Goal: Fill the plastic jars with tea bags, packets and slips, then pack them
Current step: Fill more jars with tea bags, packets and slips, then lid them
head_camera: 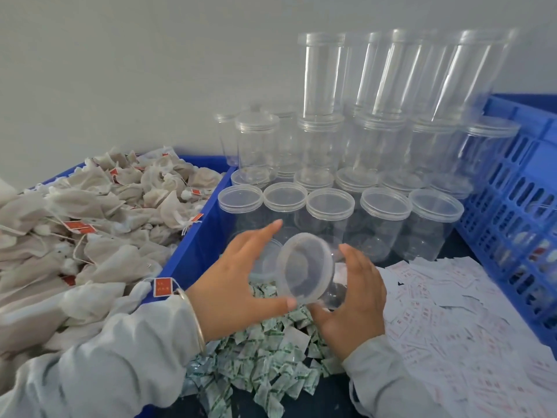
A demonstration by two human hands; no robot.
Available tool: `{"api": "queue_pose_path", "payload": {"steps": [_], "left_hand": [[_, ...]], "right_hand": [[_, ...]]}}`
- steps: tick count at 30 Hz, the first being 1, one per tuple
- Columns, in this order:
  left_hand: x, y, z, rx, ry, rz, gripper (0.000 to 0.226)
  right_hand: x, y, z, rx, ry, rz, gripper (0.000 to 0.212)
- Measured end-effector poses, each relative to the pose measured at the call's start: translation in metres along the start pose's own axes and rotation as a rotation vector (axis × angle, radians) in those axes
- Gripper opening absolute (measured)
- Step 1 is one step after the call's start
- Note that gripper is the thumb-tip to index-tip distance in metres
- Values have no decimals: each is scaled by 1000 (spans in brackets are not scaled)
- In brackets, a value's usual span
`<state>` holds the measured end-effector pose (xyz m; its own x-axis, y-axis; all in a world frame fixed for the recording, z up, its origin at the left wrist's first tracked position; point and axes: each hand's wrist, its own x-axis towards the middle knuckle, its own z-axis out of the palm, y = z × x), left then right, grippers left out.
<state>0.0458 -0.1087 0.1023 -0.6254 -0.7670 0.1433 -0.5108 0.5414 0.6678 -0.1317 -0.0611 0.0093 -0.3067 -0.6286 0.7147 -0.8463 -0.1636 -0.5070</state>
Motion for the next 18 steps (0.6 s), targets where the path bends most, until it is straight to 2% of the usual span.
{"api": "queue_pose_path", "payload": {"steps": [2,5,8,11,15,18], "left_hand": [[-7,-2,0,142,-124,192,107],[-8,-4,6,383,-212,288,110],[-6,-7,6,416,-194,252,105],[-4,-6,3,294,-146,155,95],[-3,-3,2,215,-96,14,92],[-4,1,3,203,-43,-18,92]], "right_hand": [[-6,-5,3,19,-70,-75,107],[-11,-11,5,44,-114,-112,102],[-12,-13,3,30,-123,-124,101],[-10,-15,2,4,-105,-130,92],[-11,-15,3,-32,-111,-137,105],[-10,-15,3,-33,-58,-158,93]]}}
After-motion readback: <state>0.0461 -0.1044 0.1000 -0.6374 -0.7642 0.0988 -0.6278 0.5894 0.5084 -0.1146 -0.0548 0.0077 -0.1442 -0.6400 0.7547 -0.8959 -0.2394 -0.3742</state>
